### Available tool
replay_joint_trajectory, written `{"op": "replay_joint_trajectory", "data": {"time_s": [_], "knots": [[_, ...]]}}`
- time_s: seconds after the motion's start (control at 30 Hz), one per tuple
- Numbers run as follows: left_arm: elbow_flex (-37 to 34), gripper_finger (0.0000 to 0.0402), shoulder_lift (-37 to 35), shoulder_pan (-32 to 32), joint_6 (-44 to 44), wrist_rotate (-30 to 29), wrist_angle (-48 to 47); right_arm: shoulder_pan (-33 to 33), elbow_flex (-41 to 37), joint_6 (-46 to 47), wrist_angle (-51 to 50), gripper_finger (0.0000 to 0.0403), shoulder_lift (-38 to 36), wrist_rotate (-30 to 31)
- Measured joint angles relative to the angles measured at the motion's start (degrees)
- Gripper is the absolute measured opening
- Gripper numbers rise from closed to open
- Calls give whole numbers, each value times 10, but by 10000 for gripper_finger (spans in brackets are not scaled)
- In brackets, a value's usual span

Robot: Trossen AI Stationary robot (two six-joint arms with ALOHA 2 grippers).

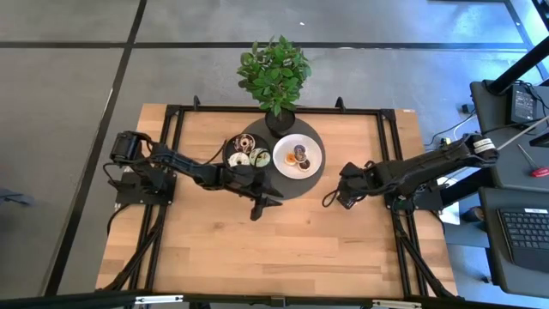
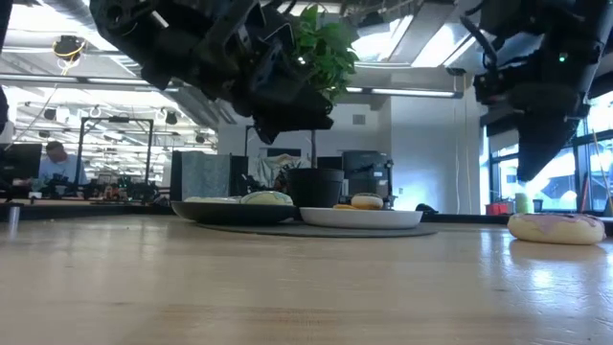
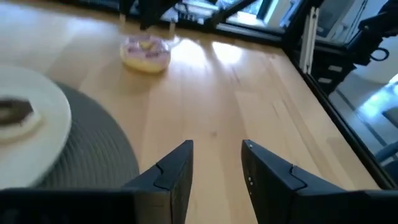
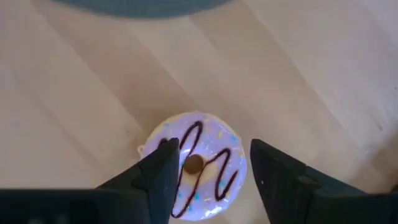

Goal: Pick & Place donuts
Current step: Put the big pink donut on the dark green plate

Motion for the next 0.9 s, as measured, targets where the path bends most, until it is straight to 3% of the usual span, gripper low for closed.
{"op": "replay_joint_trajectory", "data": {"time_s": [0.3,0.9], "knots": [[0,132,0,0,-20,18,-39,-14,0,20,-12,200,65,-49],[0,132,0,0,-19,23,-52,-60,0,3,-15,118,131,-74]]}}
